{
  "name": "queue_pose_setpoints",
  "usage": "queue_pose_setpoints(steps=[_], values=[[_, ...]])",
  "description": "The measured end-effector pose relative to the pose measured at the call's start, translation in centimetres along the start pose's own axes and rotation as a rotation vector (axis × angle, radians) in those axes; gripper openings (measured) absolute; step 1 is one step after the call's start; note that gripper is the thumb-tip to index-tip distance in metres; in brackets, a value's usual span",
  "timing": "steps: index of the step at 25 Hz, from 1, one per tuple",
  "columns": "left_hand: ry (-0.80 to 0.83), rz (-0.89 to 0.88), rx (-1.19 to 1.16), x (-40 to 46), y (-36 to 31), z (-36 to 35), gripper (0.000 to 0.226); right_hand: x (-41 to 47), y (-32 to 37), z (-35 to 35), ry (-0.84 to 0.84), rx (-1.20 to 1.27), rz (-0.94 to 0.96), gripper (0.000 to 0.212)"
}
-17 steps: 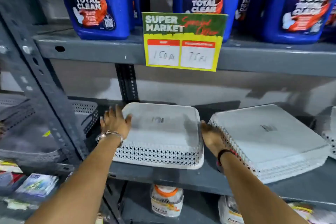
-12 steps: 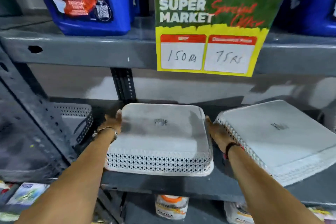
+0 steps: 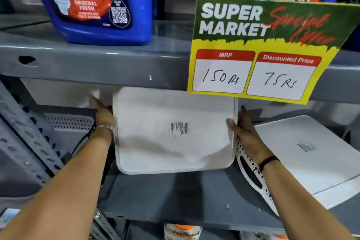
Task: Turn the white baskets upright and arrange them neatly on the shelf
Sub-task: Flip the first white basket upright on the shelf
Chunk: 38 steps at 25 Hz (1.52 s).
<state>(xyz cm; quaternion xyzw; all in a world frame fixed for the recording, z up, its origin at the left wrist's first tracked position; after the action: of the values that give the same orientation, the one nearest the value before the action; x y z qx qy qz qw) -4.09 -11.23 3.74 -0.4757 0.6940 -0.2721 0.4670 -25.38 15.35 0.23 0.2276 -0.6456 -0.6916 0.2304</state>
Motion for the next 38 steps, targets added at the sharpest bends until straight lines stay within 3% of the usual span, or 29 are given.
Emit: queue_pose_setpoints(steps=[2,3,4,7,9,12,15,17,19,21,23,29,32,35,38], values=[[0.182,0.018,-0.057,-0.1,-0.8,-0.4,0.071,0.0,1.5,0.8,0.032,0.138,0.049,0.049],[0.256,0.091,-0.126,-0.5,-1.1,-0.6,0.078,0.1,1.9,1.1,0.067,0.212,0.054,0.059],[0.299,0.098,-0.035,0.0,-1.0,-0.5,0.079,0.2,2.4,1.4,0.079,0.236,0.028,0.065],[0.272,0.146,0.28,0.4,-0.1,1.3,0.049,0.4,2.2,2.2,0.058,0.165,-0.189,0.046],[0.277,0.168,0.453,2.1,0.1,2.6,0.032,0.3,1.7,2.9,0.04,-0.007,-0.262,0.026],[0.304,0.117,0.681,3.7,-0.2,3.6,0.018,-0.5,1.3,3.3,0.127,-0.386,-0.279,0.036],[0.294,0.178,0.739,2.2,1.3,4.4,0.029,-1.2,0.4,2.9,0.104,-0.815,-0.352,0.025],[0.252,0.211,0.907,1.6,3.1,5.2,0.028,-1.8,0.0,2.0,0.129,-1.022,-0.396,0.026],[0.243,0.122,1.211,1.0,4.0,5.8,0.031,-2.2,-0.4,1.3,0.169,-1.117,-0.393,0.027],[0.221,-0.087,1.537,0.3,3.7,5.4,0.033,-2.3,-0.2,0.9,0.212,-1.195,-0.396,0.026],[0.214,-0.196,1.678,0.4,3.6,5.1,0.033,-2.6,0.2,0.9,0.254,-1.233,-0.415,0.029],[0.176,-0.218,1.749,0.1,3.9,4.9,0.034,-3.0,0.3,1.1,0.312,-1.279,-0.45,0.034],[0.143,-0.335,1.748,-1.3,3.9,3.2,0.049,-2.5,0.6,1.8,0.231,-1.26,-0.354,0.03],[0.291,-0.554,1.628,-4.0,5.2,-0.9,0.045,-1.8,2.7,3.8,0.058,-1.194,-0.136,0.036],[0.481,-0.636,1.428,-7.9,8.0,-6.8,0.04,-0.8,4.1,9.2,-0.135,-1.185,-0.01,0.04]])
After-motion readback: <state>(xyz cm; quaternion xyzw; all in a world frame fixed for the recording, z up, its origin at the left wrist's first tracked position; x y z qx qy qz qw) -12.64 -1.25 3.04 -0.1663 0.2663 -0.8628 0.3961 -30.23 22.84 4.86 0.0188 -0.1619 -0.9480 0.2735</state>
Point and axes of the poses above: each hand's wrist, its own x-axis towards the middle knuckle, its own z-axis out of the back of the hand, y = z × x, the point moved 3 cm from there along x, towards the middle knuckle, and after that the axes turned 10 degrees about -x, right-handed, at the moved point
